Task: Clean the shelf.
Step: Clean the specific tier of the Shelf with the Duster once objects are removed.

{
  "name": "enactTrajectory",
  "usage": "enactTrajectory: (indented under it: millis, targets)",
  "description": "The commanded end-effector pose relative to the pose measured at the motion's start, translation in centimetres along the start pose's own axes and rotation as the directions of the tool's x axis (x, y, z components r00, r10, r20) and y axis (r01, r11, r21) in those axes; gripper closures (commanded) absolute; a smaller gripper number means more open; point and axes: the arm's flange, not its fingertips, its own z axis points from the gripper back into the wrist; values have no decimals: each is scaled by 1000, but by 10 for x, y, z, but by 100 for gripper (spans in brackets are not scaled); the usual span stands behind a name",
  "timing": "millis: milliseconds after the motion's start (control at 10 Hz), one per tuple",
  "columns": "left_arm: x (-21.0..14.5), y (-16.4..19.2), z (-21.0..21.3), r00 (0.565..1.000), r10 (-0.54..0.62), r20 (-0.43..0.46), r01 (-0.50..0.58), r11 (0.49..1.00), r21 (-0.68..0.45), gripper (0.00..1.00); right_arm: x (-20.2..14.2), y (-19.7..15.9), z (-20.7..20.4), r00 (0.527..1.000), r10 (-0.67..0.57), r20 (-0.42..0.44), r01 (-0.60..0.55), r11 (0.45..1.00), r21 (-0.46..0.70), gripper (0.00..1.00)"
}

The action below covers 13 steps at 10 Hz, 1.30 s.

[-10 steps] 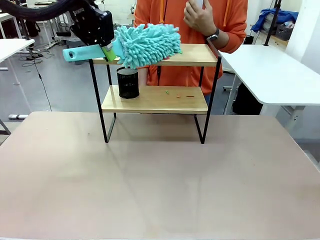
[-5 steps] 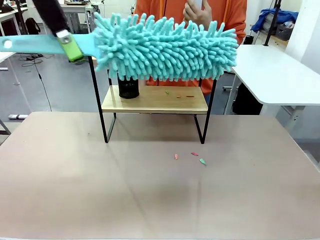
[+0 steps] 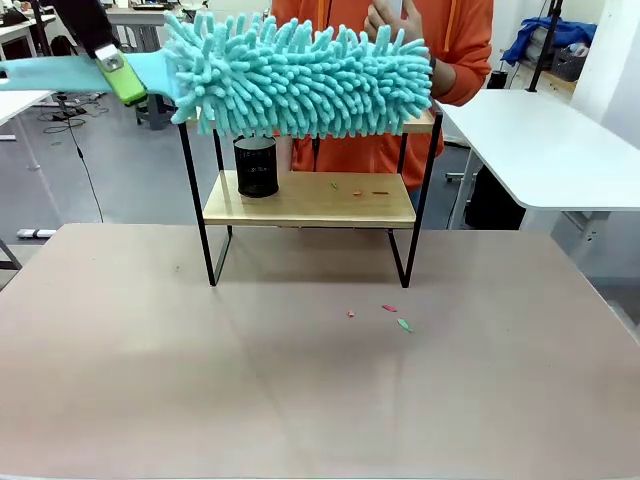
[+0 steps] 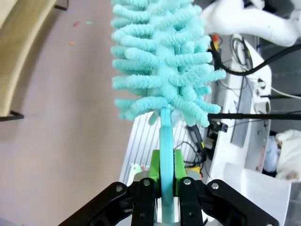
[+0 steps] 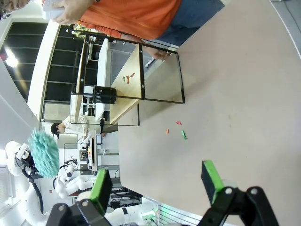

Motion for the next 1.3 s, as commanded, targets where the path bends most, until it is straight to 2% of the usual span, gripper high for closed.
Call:
enactTrajectory:
  millis: [0, 100, 200, 300, 500, 600, 700, 800, 900, 1000, 1200]
  targets:
    - [-50, 0, 61, 961, 122, 246, -151, 983, 102, 87, 2, 0, -3, 1000, 26, 18, -26, 999, 25, 0]
    - [-92, 5, 90, 894, 218, 391, -293, 945, 144, 87, 2, 0, -3, 1000, 26, 18, -26, 999, 25, 0]
    - [-142, 16, 106, 782, 340, 523, -465, 877, 124, 87, 2, 0, -3, 1000, 26, 18, -26, 999, 25, 0]
    - [-176, 29, 108, 699, 424, 576, -549, 834, 52, 87, 2, 0, -3, 1000, 26, 18, -26, 999, 25, 0]
    - [-217, 73, 91, 523, 551, 650, -691, 721, -56, 87, 2, 0, -3, 1000, 26, 18, -26, 999, 25, 0]
    - [-228, 94, 81, 454, 571, 684, -756, 653, -44, 87, 2, 0, -3, 1000, 26, 18, -26, 999, 25, 0]
    - [-236, 122, 64, 418, 546, 726, -807, 590, 21, 87, 2, 0, -3, 1000, 26, 18, -26, 999, 25, 0]
    - [-238, 148, 45, 439, 518, 735, -802, 595, 60, 87, 2, 0, -3, 1000, 26, 18, -26, 999, 25, 0]
    - [-236, 163, 34, 450, 560, 695, -822, 565, 77, 87, 2, 0, -3, 1000, 26, 18, -26, 999, 25, 0]
    - [-254, 141, 68, 428, 560, 710, -801, 598, 11, 87, 2, 0, -3, 1000, 26, 18, -26, 999, 25, 0]
    - [-254, 141, 68, 428, 560, 710, -801, 598, 11, 87, 2, 0, -3, 1000, 26, 18, -26, 999, 25, 0]
